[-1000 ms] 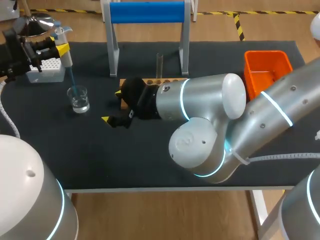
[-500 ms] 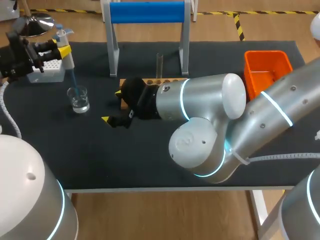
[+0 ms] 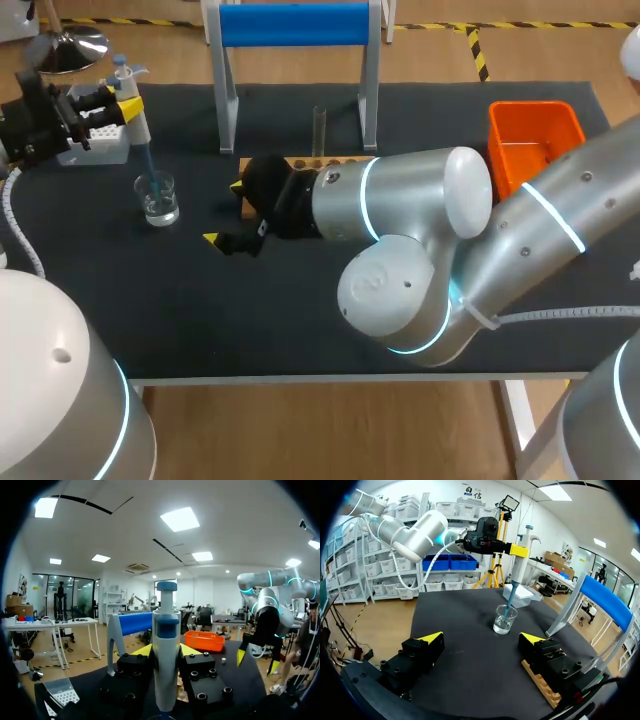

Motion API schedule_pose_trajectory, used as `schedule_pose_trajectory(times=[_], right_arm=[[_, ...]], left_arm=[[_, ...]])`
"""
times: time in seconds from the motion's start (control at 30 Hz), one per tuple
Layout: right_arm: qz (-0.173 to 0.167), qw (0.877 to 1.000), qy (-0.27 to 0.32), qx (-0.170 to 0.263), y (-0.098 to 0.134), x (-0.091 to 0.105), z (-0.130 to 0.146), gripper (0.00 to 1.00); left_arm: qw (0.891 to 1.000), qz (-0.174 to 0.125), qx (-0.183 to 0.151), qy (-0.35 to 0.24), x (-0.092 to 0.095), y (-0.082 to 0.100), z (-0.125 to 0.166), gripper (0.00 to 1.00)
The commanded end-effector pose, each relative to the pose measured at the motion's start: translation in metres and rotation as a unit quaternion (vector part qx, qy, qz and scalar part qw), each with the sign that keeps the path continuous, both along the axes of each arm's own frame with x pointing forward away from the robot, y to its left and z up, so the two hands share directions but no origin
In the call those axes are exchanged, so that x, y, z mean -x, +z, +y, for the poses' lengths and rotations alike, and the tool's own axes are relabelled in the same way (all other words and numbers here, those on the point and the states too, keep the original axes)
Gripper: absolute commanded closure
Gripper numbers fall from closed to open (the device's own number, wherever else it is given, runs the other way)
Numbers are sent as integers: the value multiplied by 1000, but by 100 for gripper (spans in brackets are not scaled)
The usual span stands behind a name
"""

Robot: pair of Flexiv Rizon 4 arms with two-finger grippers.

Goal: Invert the test tube, pick up the pipette, mount the tip to pipette, aspirate from beaker and dispense into the tube, eject the tip, return the pipette, and cap with the stopper.

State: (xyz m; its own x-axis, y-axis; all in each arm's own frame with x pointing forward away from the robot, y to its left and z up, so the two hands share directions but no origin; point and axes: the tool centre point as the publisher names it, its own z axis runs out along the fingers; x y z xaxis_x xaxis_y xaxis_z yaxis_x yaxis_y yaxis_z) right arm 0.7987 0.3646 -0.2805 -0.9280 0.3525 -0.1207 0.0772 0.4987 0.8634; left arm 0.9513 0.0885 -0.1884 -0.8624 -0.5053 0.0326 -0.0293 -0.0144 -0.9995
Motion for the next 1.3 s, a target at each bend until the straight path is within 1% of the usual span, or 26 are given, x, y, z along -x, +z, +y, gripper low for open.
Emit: schedule_pose_trajectory(times=[0.03, 0.4, 0.93, 1.07, 1.2, 1.27, 1.3], right_arm=[[-1, 1000, 0, -3, -2, 0, 0, 0], [-1, 1000, 0, -3, -2, 0, 0, 0], [-1, 1000, 0, -3, -2, 0, 0, 0], [-8, 1000, 16, -11, 13, 0, -3, 0], [-16, 999, 45, -12, 30, 0, -13, 0], [-6, 998, 62, -14, 39, -2, -19, 0], [-7, 998, 67, -15, 45, -4, -23, 0]], left_arm=[[1000, -1, 3, -3, -1, -3, 2, 100], [1000, 8, 5, -4, -4, -8, 2, 100], [1000, 9, 6, -5, -4, -9, 2, 100], [1000, 9, 6, -5, -4, -9, 2, 100], [1000, 9, 6, -5, -4, -9, 2, 100], [1000, 9, 6, -5, -4, -9, 2, 100], [1000, 9, 6, -5, -4, -9, 2, 100]])
